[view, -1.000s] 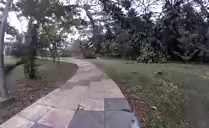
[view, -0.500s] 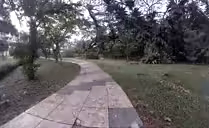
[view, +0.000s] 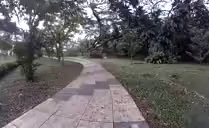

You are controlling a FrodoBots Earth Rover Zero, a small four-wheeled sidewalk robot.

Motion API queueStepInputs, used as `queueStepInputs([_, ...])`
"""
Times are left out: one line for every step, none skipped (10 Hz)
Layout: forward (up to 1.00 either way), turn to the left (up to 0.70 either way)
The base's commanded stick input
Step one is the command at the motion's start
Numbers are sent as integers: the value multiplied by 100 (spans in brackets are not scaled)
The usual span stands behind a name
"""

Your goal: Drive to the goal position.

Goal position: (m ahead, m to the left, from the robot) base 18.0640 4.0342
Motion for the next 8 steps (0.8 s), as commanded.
queueStepInputs([70, 0])
queueStepInputs([70, 0])
queueStepInputs([70, 0])
queueStepInputs([70, 0])
queueStepInputs([70, 0])
queueStepInputs([70, 0])
queueStepInputs([70, 0])
queueStepInputs([70, 0])
